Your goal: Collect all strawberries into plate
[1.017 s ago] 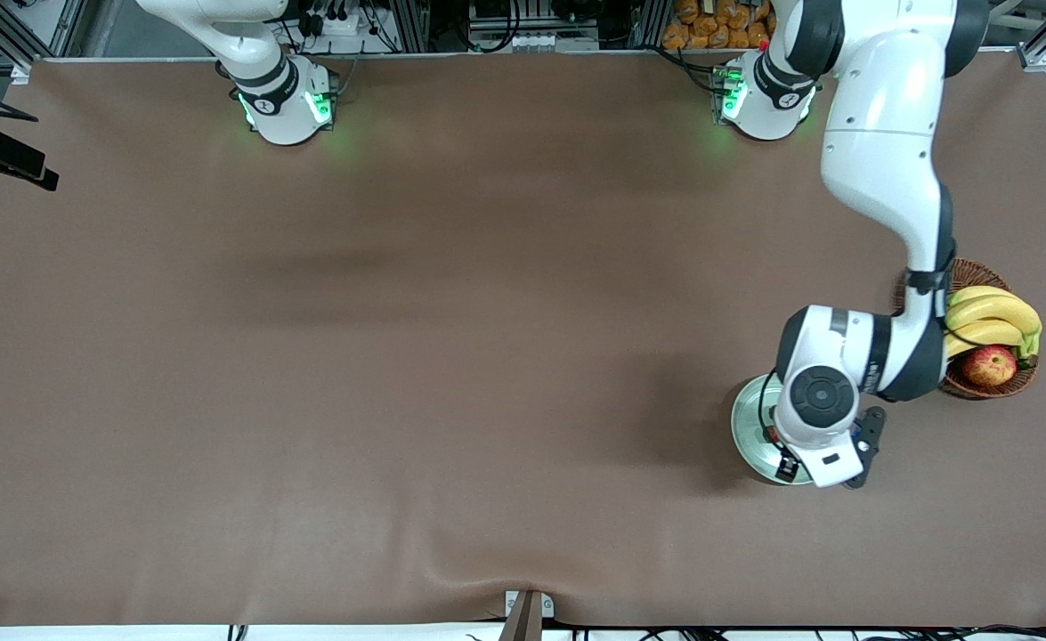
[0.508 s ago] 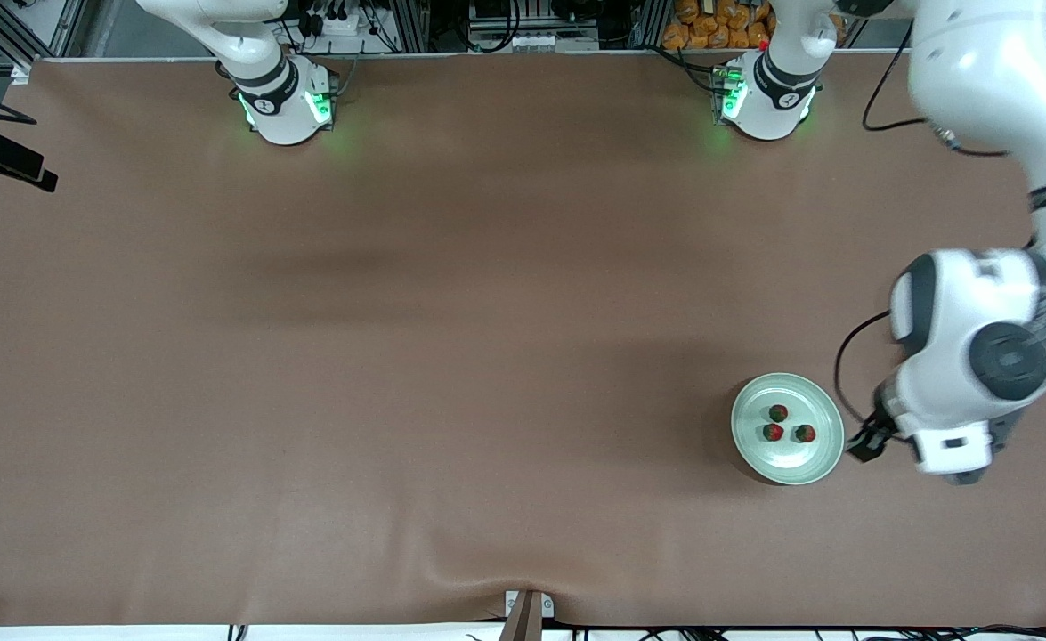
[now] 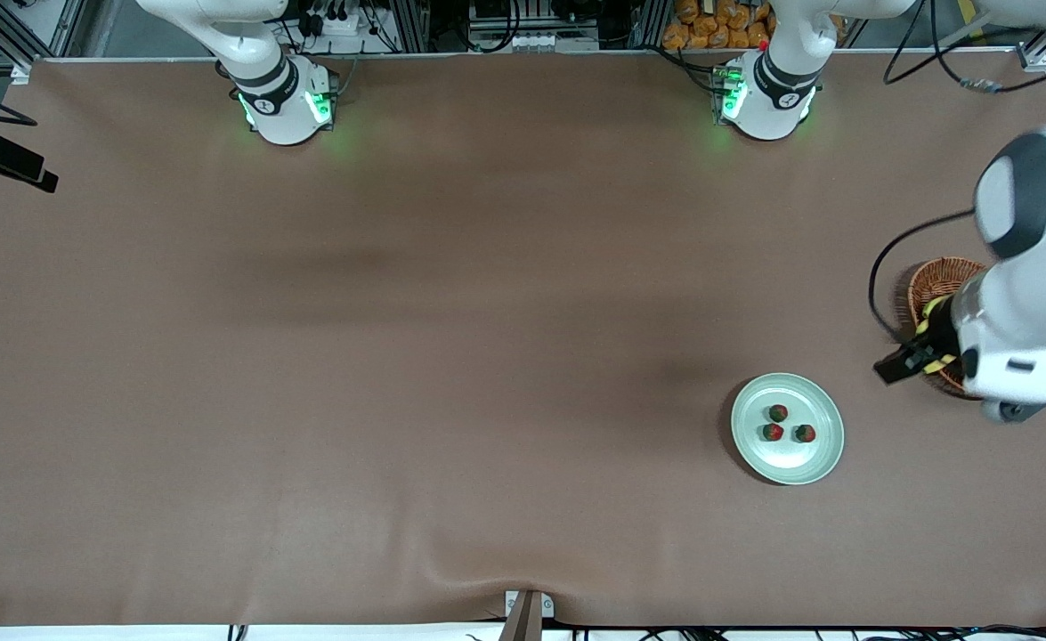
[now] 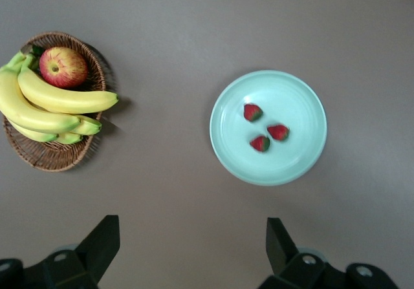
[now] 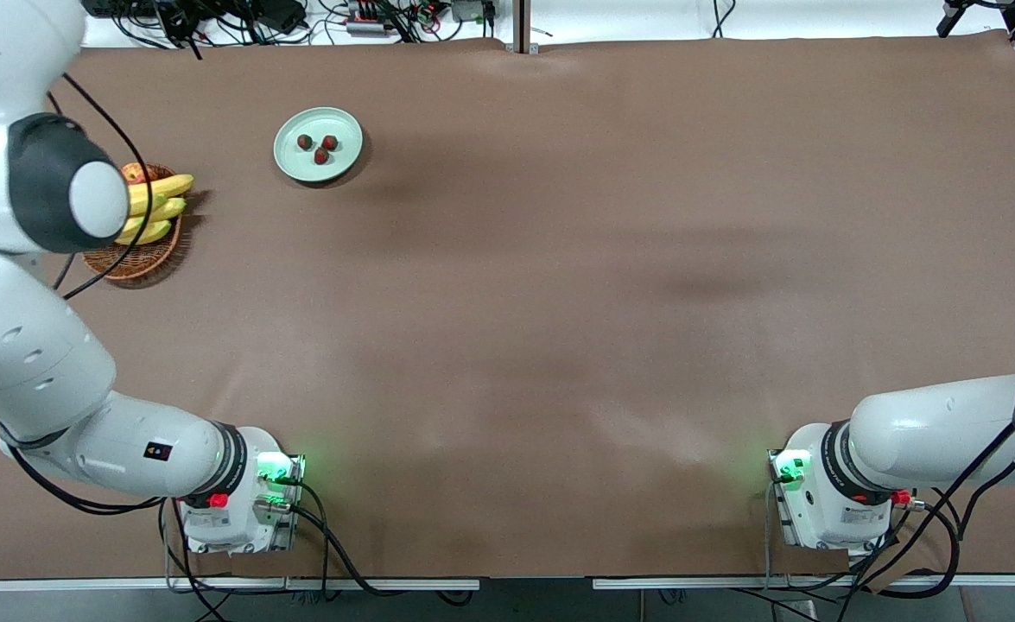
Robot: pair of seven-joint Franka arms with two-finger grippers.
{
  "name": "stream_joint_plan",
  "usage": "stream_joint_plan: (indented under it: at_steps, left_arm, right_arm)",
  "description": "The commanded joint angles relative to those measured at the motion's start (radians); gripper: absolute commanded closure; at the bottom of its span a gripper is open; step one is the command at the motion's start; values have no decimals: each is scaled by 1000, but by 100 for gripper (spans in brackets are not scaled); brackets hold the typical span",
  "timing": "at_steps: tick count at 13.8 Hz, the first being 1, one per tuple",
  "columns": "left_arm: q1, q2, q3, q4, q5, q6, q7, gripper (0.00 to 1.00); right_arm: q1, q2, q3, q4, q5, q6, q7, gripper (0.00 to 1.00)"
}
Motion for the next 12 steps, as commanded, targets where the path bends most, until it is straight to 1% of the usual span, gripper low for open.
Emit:
stream_joint_plan:
  at_steps: [1, 2, 4, 5, 8, 12]
  left_arm:
    - [59, -144, -83, -108, -21, -29, 120, 0]
    - [81, -155, -117, -108, -21, -34, 135, 0]
    - [82, -194, -135, -113, -21, -54, 207, 0]
    - [90, -219, -153, -113, -21, -97, 270, 0]
    - [104, -284, -155, -111, -20, -204, 454, 0]
    - [121, -333, -161, -108, -20, -275, 522, 0]
  right_arm:
    - [-5, -2, 6, 5, 9, -7, 5, 0]
    - [-4, -2, 5, 5, 9, -4, 3, 0]
    - [-2, -2, 6, 5, 4, -2, 2, 0]
    - [-4, -2, 6, 5, 3, 0, -3, 0]
    - [-2, -2, 6, 5, 1, 3, -9, 0]
    - [-8, -2, 6, 10, 1, 3, -9, 0]
